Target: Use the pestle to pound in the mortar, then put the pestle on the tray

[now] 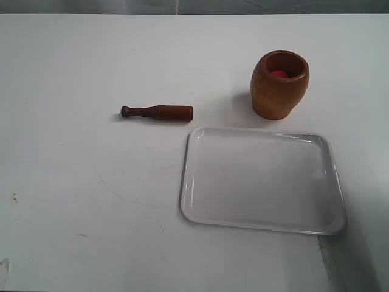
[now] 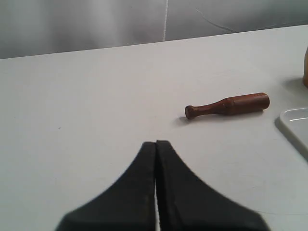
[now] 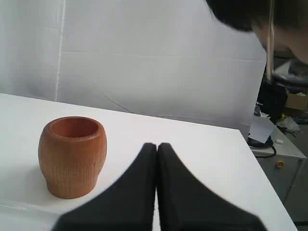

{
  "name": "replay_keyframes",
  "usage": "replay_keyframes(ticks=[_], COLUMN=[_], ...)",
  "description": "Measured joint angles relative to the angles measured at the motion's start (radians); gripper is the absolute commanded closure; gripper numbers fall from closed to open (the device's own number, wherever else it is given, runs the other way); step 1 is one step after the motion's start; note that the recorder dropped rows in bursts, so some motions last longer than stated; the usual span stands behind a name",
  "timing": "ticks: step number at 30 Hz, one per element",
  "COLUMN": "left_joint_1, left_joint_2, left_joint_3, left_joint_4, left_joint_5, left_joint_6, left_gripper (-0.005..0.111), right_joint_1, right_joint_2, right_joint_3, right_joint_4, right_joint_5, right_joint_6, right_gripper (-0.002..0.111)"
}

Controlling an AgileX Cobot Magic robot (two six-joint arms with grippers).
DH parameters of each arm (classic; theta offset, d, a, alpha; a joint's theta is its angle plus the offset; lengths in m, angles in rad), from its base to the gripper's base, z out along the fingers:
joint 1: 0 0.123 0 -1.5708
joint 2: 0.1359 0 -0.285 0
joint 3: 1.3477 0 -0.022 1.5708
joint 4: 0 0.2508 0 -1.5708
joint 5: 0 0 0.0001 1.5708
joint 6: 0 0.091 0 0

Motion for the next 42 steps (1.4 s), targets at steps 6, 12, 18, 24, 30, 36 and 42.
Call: replay_keyframes(ticks=[6, 12, 18, 24, 30, 36, 42], left_joint_1=[0.000, 0.000, 0.000, 0.000, 0.000, 0.000, 0.000], left_joint_2=[0.000, 0.000, 0.000, 0.000, 0.000, 0.000, 0.000], left_joint_3=[0.000, 0.000, 0.000, 0.000, 0.000, 0.000, 0.000], left_joint_4=[0.000, 0.000, 0.000, 0.000, 0.000, 0.000, 0.000], left_joint_5=[0.000, 0.000, 0.000, 0.000, 0.000, 0.000, 0.000], left_joint_6=[0.000, 0.000, 0.000, 0.000, 0.000, 0.000, 0.000], left_gripper=[0.107, 0.107, 0.107, 0.107, 0.107, 0.107, 0.107], right_joint_1=[0.000, 0.000, 0.000, 0.000, 0.000, 0.023, 0.090], right_joint_2=[0.000, 0.000, 0.000, 0.000, 0.000, 0.154, 0.484], right_joint_3=[0.000, 0.000, 0.000, 0.000, -0.105, -0.331, -0.618], right_joint_4=[0.000, 0.000, 0.122, 0.453, 0.468, 0.394, 0.402], right_joint_5=[0.000, 0.000, -0.003, -0.097, -0.094, -0.016, 0.228], right_joint_6=[0.000, 0.000, 0.002, 0.004, -0.018, -0.126, -0.369], right_gripper=[0.108, 0.108, 0.108, 0.108, 0.108, 0.108, 0.108])
